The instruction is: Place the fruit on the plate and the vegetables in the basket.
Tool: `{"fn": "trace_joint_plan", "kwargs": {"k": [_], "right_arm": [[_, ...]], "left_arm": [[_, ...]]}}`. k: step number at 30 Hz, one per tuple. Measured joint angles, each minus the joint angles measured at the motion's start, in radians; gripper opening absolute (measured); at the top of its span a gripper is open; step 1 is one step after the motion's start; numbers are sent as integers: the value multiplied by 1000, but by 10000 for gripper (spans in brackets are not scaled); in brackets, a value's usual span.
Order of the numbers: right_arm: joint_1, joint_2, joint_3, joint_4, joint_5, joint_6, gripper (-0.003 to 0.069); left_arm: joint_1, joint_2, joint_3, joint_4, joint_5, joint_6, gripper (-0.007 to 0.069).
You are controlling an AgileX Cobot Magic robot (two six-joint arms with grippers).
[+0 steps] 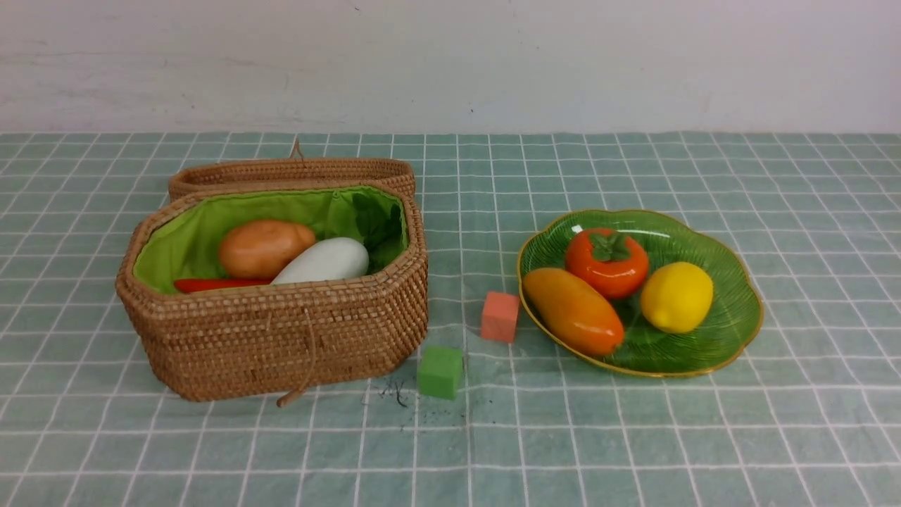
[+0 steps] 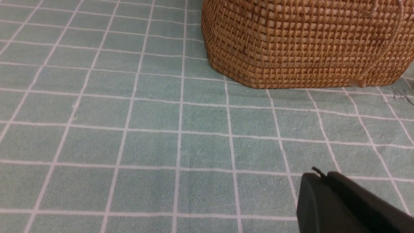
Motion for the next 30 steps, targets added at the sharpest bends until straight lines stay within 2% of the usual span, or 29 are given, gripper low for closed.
{"fn": "trace_joint_plan", "kwargs": {"k": [30], "right_arm": [[0,0,0,0,0,0,241]], "left_arm": [[0,0,0,0,0,0,39]]}}
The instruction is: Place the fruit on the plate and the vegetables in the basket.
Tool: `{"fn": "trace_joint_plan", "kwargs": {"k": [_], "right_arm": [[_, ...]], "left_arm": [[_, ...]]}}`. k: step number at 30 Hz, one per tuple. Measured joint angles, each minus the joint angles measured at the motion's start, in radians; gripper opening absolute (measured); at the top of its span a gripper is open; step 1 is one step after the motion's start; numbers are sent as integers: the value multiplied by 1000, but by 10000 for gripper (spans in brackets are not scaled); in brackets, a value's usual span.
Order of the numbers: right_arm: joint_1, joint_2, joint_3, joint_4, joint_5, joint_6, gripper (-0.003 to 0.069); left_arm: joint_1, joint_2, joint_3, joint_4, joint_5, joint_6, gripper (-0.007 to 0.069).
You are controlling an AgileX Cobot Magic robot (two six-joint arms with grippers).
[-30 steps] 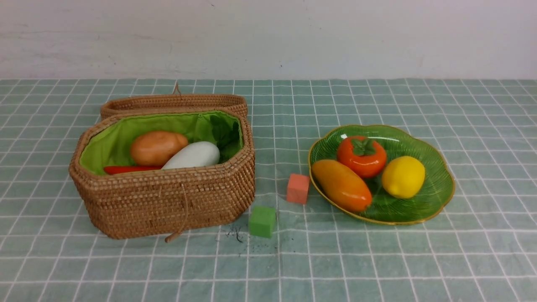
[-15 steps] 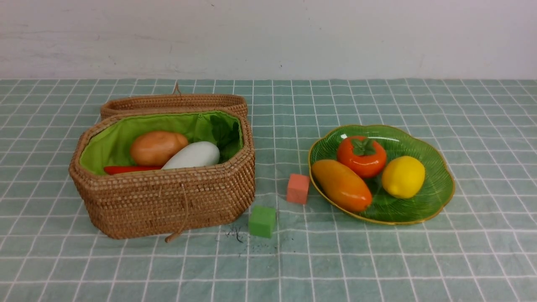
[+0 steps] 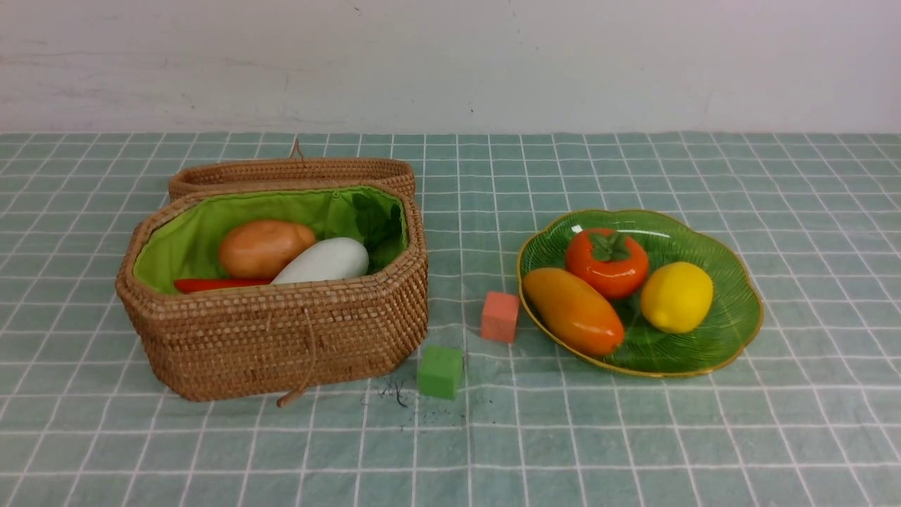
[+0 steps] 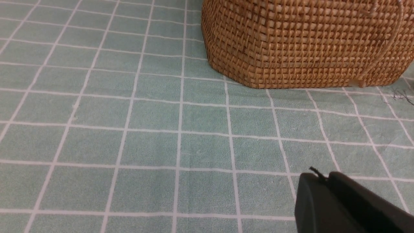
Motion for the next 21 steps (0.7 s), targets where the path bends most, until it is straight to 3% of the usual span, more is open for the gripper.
{"fn": "trace_joint_plan", "kwargs": {"k": [21], "right_arm": [[0,0,0,0,0,0,241]], "left_arm": [[0,0,0,0,0,0,69]]}}
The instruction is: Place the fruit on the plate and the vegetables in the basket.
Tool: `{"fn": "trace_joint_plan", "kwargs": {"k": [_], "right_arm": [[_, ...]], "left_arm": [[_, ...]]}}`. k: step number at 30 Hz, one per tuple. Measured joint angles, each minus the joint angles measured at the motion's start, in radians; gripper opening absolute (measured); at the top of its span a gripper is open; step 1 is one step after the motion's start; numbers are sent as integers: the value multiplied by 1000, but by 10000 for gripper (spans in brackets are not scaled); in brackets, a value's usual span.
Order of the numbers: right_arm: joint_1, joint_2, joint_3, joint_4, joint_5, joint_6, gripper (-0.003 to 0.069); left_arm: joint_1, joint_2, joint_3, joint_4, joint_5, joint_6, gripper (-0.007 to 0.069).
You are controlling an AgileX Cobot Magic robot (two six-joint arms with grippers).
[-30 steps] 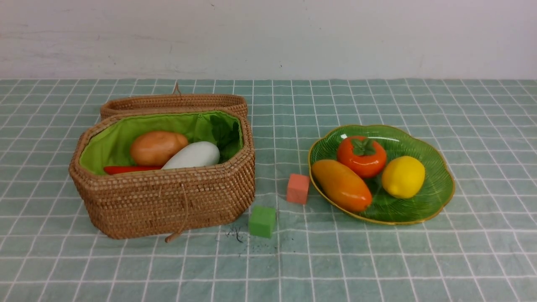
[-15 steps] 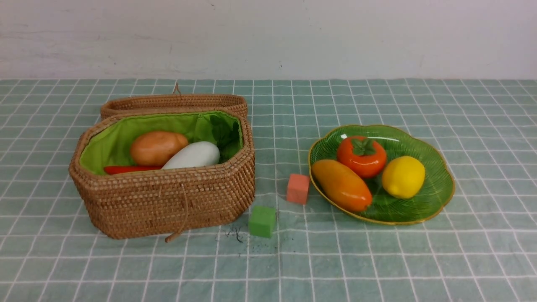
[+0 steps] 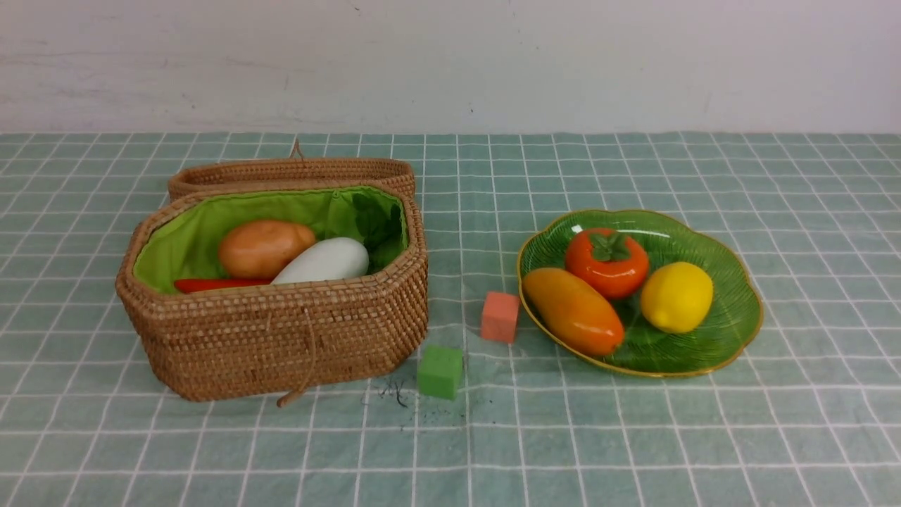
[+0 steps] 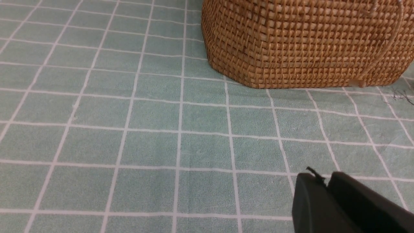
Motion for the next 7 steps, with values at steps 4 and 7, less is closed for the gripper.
{"fn": "trace_joint_plan", "kwargs": {"k": [4,7], "right_arm": [[0,0,0,0,0,0,241],[0,0,0,0,0,0,241]], "left_arm": [[0,0,0,0,0,0,74],[0,0,0,0,0,0,76]]}}
